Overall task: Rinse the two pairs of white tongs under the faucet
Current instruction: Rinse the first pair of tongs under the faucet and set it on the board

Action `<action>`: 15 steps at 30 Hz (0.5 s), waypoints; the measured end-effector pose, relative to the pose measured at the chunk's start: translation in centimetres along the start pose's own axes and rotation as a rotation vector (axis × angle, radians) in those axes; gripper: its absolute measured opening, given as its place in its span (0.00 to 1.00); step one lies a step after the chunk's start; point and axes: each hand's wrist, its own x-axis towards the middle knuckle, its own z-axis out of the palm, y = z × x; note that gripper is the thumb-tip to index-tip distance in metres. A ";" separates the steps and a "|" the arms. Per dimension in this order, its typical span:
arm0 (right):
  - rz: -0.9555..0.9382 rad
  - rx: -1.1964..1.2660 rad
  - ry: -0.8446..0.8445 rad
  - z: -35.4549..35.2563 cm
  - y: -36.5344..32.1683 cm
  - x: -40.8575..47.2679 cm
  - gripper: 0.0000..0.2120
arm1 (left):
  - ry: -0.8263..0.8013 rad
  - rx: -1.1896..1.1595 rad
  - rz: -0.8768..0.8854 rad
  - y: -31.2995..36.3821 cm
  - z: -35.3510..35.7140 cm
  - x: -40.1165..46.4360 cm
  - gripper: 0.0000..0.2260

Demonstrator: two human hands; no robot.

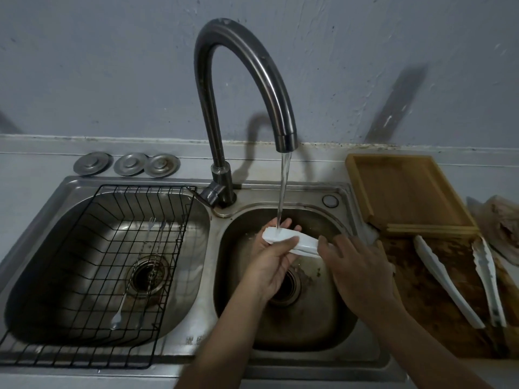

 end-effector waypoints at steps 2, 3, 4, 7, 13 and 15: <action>-0.022 -0.008 0.062 0.0 0.2 -0.1 0.12 | 0.101 -0.009 -0.008 0.0 0.3 0.6 0.13; -0.035 -0.013 0.081 0.1 0.3 -0.1 0.11 | 0.165 -0.053 -0.011 0.2 0.3 1.1 0.08; -0.047 -0.013 0.096 0.2 0.3 -0.1 0.11 | 0.223 -0.133 -0.006 0.6 0.2 1.5 0.07; -0.025 0.025 0.093 0.4 -0.5 0.0 0.13 | 0.304 -0.261 0.077 1.4 0.4 2.2 0.09; 0.061 0.076 -0.032 0.3 -0.2 0.2 0.13 | 0.119 -0.023 0.005 0.1 1.8 0.4 0.06; 0.169 0.230 -0.174 0.1 0.2 0.0 0.13 | 0.040 0.027 -0.073 0.5 1.6 0.4 0.08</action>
